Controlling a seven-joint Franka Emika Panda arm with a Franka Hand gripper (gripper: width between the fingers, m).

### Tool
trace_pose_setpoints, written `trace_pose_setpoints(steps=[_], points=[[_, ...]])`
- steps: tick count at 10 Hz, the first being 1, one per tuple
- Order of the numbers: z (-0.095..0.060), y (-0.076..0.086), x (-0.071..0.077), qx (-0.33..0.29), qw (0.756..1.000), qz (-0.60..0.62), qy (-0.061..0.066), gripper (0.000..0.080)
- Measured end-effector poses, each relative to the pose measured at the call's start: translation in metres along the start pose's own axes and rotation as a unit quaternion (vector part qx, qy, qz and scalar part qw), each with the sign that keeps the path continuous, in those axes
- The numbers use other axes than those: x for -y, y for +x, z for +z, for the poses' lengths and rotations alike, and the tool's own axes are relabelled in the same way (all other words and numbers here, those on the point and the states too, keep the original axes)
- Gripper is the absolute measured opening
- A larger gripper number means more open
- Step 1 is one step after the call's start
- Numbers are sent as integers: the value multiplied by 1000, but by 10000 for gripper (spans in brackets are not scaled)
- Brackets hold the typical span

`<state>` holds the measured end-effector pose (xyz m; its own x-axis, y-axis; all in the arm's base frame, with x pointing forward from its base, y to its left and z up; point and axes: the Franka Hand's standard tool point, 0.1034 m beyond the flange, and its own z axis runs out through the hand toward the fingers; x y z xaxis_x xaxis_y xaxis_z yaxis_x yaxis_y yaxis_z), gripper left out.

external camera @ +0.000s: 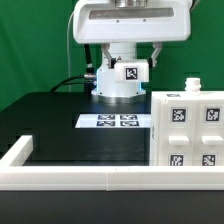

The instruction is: Assemble cabinet

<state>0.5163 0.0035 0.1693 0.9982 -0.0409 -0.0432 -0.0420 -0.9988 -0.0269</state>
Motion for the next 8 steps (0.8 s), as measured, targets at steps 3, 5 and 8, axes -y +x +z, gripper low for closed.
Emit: trace_pose_setpoints(steps=[3,5,8], points=[[-14,27,34,-10,1000,-9,3,560],[-16,44,62,-13,1000,-14,4,560],[-14,62,74,-6,1000,-21,4,560]])
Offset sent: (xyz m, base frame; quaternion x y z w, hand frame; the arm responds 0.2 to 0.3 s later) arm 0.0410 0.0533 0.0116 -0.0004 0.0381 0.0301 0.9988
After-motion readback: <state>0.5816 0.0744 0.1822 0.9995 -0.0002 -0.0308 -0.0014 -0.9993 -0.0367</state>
